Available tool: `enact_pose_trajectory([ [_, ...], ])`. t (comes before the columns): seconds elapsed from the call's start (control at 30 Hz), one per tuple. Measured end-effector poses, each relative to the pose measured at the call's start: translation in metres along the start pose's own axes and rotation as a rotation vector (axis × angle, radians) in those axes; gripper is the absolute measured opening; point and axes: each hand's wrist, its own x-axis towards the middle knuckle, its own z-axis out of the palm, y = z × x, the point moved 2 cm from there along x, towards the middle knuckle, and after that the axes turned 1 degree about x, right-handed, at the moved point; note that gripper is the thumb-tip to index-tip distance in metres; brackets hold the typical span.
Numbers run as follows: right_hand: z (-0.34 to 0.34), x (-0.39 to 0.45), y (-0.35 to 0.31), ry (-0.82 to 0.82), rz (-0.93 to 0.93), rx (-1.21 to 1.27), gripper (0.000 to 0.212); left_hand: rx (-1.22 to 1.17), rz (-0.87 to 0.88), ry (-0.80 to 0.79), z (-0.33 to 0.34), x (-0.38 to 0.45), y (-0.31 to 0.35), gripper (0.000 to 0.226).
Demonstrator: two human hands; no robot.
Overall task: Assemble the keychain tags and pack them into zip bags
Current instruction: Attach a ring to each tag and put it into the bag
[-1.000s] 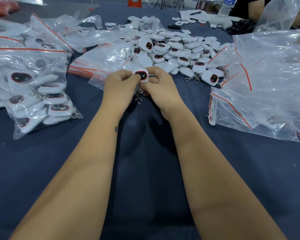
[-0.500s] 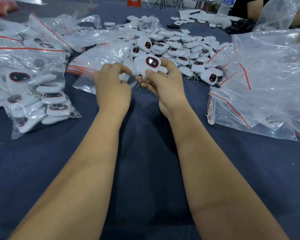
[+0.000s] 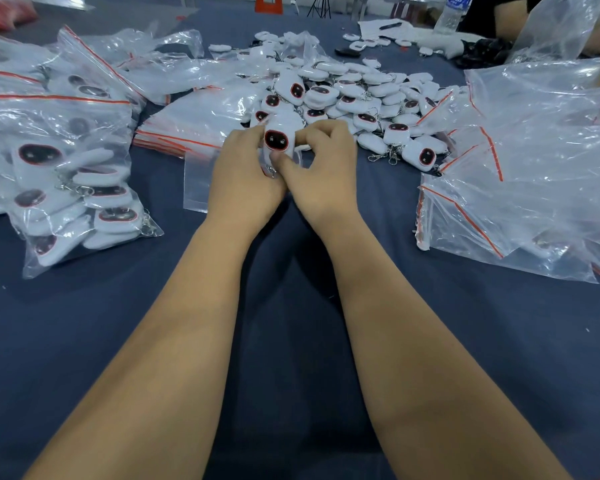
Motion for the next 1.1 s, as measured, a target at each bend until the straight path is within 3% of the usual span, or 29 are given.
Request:
enact_pose_trajectory([
  [0.1, -0.001, 0.002, 0.003, -0.032, 0.036, -0.036, 0.024, -0.065, 0.000, 0.036, -0.002, -0.001, 0.002, 0.055],
  [0.2, 0.002, 0.000, 0.005, -0.148, 0.149, 0.041, 0.037, -0.050, 0.032, 0.021, -0.002, -0.003, 0.003, 0.058],
  [0.4, 0.003, 0.000, 0.002, -0.152, 0.110, 0.102, 0.035, 0.027, 0.033, 0.012, 0.001, -0.001, -0.002, 0.064],
  [0.53, 0.002, -0.002, 0.001, -0.096, 0.075, 0.170, 0.020, 0.055, 0.031, 0.026, 0.000, 0.001, -0.004, 0.076],
  [0.6, 0.003, -0.002, 0.002, -0.088, 0.043, 0.117, 0.026, 0.059, 0.038, 0.047, -0.001, 0.000, -0.005, 0.075],
  [0.67, 0.003, -0.001, 0.002, -0.094, 0.020, 0.061, 0.034, 0.100, 0.079, 0.088, -0.003, -0.001, -0.002, 0.070],
  [0.83, 0.003, 0.002, 0.000, -0.177, 0.058, 0.139, 0.027, 0.142, 0.225, 0.177, -0.008, -0.006, 0.008, 0.067],
  [0.97, -0.005, 0.003, -0.003, -0.062, 0.080, 0.235, 0.030, 0.211, 0.095, 0.370, -0.020, -0.005, 0.005, 0.065],
  [1.1, -0.018, 0.011, 0.012, 0.039, 0.230, 0.075, 0.058, 0.241, -0.008, 0.446, -0.025, -0.006, 0.002, 0.064],
])
